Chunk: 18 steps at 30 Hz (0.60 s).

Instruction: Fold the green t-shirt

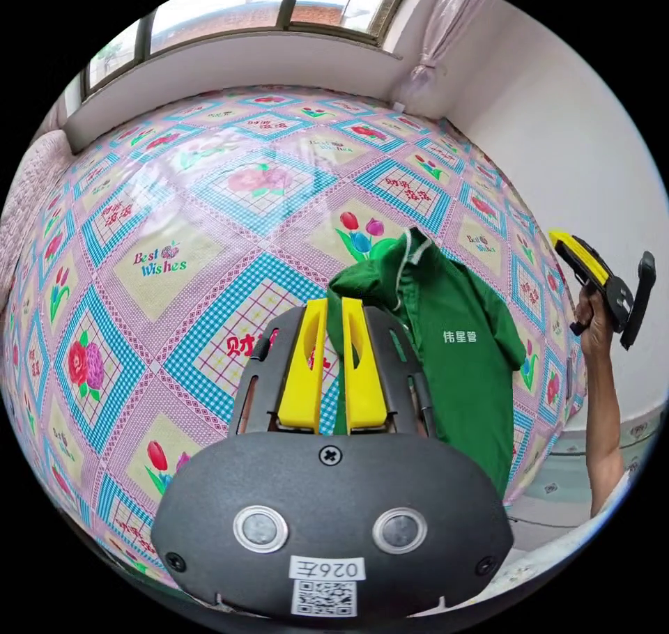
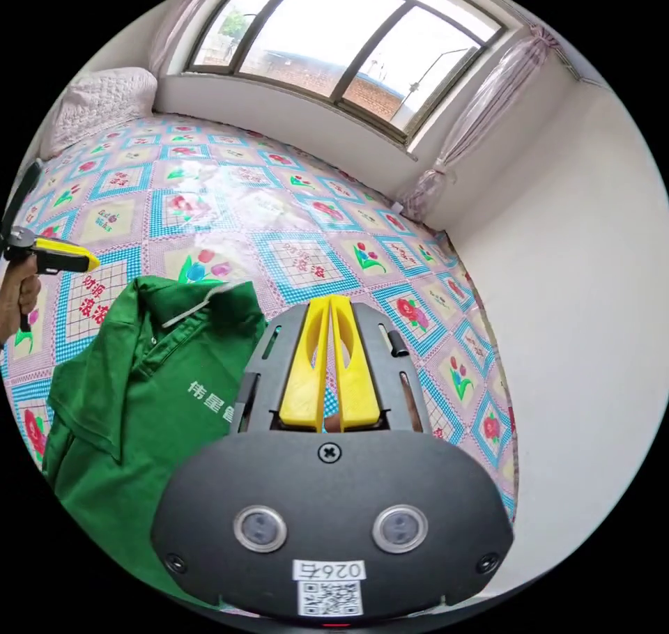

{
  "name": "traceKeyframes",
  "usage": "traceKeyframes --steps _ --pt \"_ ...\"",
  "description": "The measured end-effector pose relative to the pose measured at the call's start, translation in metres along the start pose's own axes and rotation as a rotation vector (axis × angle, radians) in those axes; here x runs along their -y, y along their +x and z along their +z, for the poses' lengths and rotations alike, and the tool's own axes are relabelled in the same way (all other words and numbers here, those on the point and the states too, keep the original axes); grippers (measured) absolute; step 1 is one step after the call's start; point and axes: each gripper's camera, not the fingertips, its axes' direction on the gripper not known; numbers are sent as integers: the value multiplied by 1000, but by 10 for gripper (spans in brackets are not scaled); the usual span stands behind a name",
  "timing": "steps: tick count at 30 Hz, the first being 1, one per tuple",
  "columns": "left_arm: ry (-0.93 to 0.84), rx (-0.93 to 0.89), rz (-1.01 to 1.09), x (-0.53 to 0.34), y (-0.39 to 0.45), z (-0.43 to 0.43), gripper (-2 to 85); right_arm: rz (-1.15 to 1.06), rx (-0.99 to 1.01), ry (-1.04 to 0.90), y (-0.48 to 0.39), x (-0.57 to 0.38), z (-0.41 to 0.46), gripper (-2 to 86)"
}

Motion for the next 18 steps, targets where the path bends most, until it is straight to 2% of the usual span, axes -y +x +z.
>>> traceKeyframes --steps 3,5,7,11,18 --pt "95 -49 109 -27 14 -20 54 131 243 79 39 -49 -18 16" --pt "110 -57 237 -61 45 -29 62 285 475 150 73 -102 -33 59" --pt "82 -48 320 -89 71 -29 78 368 529 157 86 -138 -41 73" --pt "16 -13 440 -130 123 -13 112 336 452 46 67 -178 -42 85" --pt "-45 146 583 -128 190 30 161 211 338 -42 25 -150 -11 119"
